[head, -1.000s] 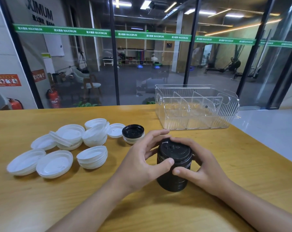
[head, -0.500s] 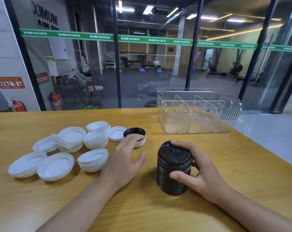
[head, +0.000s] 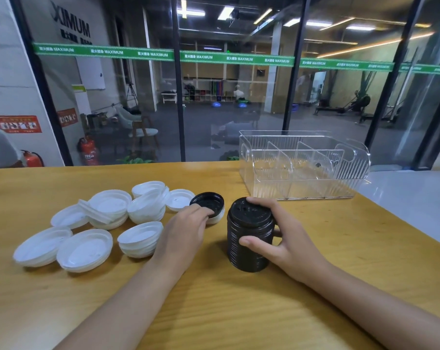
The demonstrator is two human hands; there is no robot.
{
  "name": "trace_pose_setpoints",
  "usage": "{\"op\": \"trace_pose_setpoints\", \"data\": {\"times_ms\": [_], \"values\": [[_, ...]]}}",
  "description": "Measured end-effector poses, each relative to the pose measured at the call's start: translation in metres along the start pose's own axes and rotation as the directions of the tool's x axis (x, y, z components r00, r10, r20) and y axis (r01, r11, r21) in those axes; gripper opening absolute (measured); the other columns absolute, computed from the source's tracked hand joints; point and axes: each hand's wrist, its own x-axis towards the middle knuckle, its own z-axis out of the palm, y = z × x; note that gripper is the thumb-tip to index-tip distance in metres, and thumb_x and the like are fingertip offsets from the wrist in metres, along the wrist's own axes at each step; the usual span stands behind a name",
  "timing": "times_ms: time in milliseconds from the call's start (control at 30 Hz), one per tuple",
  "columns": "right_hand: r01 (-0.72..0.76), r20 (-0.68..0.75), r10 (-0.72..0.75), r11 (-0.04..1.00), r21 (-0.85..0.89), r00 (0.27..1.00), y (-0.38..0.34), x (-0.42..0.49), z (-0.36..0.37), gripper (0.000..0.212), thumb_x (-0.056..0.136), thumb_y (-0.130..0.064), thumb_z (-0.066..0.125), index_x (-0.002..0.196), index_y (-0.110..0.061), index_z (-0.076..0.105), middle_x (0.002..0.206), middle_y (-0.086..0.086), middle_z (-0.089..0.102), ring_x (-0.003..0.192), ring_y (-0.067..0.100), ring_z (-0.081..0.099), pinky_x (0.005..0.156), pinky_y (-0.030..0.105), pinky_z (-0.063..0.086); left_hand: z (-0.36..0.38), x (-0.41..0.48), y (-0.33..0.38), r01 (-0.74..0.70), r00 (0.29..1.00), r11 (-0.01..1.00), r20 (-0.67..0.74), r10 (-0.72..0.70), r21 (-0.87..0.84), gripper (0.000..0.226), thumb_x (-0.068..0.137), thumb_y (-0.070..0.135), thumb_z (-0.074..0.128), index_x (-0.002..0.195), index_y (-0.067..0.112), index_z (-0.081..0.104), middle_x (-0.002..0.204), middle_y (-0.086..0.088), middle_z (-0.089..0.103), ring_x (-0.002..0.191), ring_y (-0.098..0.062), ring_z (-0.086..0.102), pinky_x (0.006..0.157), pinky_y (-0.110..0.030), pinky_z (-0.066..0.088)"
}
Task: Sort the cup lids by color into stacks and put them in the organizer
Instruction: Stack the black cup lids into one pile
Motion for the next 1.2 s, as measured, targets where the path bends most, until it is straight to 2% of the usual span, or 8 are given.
{"op": "trace_pose_setpoints", "data": {"times_ms": [300,433,633,767,933,1033,1100,1200], "values": [[0.007,-0.060,-0.007,1.000,-0.002,0.998,0.008,0.014,0.014,0.066,0.082,-0.051,0.084,0.140,-0.040,0.053,0.130,-0.019,0.067,0.122,0.005,0.065,0.094,0.022,0.055,-0.005,-0.002,0.002,0.006,0.997,0.999,-0.079,-0.009,-0.038,0.023,0.097,0.006,0.071,0.116,0.016,0.076,0.110,0.004,0.072,0.101,-0.017,0.069,0.085,-0.020,0.049],[0.013,-0.062,-0.013,1.000,-0.003,0.998,0.006,0.011,0.012,0.067,0.081,-0.057,0.080,0.140,-0.041,0.053,0.131,-0.018,0.068,0.122,0.006,0.066,0.094,0.021,0.056,-0.013,-0.004,0.007,0.033,0.986,0.986,-0.154,-0.059,-0.165,0.023,0.095,0.009,0.074,0.117,0.017,0.075,0.106,0.009,0.070,0.091,-0.006,0.064,0.084,-0.008,0.043],[0.013,-0.082,-0.011,1.000,0.024,0.997,0.001,0.009,0.012,0.064,0.078,-0.060,0.077,0.136,-0.042,0.057,0.127,-0.019,0.069,0.118,0.007,0.068,0.088,0.014,0.053,-0.036,-0.009,0.024,0.085,0.948,0.926,-0.257,-0.188,-0.367,0.025,0.096,0.013,0.075,0.119,0.023,0.075,0.103,0.016,0.072,0.097,-0.001,0.068,0.082,-0.020,0.058],[0.009,-0.060,-0.007,0.999,0.043,0.998,0.001,0.010,0.013,0.062,0.079,-0.058,0.078,0.136,-0.044,0.056,0.128,-0.020,0.069,0.118,0.008,0.067,0.089,0.016,0.055,-0.050,-0.010,0.038,0.245,0.885,0.779,-0.196,-0.423,-0.577,0.030,0.100,0.019,0.069,0.130,0.025,0.074,0.104,0.021,0.076,0.095,0.007,0.070,0.082,-0.008,0.053],[0.017,-0.017,-0.016,0.998,0.056,1.000,-0.001,0.010,0.013,0.071,0.081,-0.056,0.077,0.145,-0.048,0.047,0.131,-0.019,0.068,0.122,0.008,0.067,0.095,0.028,0.057,-0.062,-0.006,0.043,0.302,0.861,0.534,-0.016,-0.509,-0.790,0.036,0.107,0.016,0.058,0.142,0.019,0.066,0.115,0.005,0.080,0.091,-0.005,0.079,0.086,-0.026,0.062],[0.037,0.000,-0.037,0.998,0.053,0.999,-0.003,0.010,0.013,0.083,0.084,-0.049,0.079,0.155,-0.049,0.035,0.127,-0.018,0.071,0.117,0.010,0.070,0.097,0.031,0.056,-0.063,-0.007,0.048,0.298,0.885,0.523,0.026,-0.465,-0.799,0.037,0.106,0.015,0.059,0.142,0.024,0.064,0.087,0.006,0.081,0.070,-0.007,0.074,0.076,-0.023,0.062],[0.044,0.013,-0.045,0.997,0.063,0.999,-0.005,0.009,0.013,0.090,0.086,-0.040,0.081,0.158,-0.050,0.028,0.128,-0.019,0.070,0.114,0.011,0.072,0.097,0.030,0.057,-0.062,-0.007,0.051,0.279,0.907,0.549,0.029,-0.419,-0.788,0.027,0.106,0.014,0.060,0.128,0.025,0.070,0.067,0.007,0.073,0.058,-0.006,0.063,0.064,-0.020,0.057],[0.075,0.051,-0.078,0.995,0.070,0.996,-0.007,0.007,0.013,0.095,0.088,-0.034,0.082,0.160,-0.051,0.022,0.133,-0.022,0.067,0.113,0.010,0.073,0.098,0.022,0.054,-0.064,-0.006,0.053,0.276,0.913,0.547,0.039,-0.405,-0.790,0.009,0.104,0.017,0.063,0.108,0.018,0.071,0.066,0.007,0.072,0.055,-0.005,0.058,0.059,-0.020,0.050]]}}
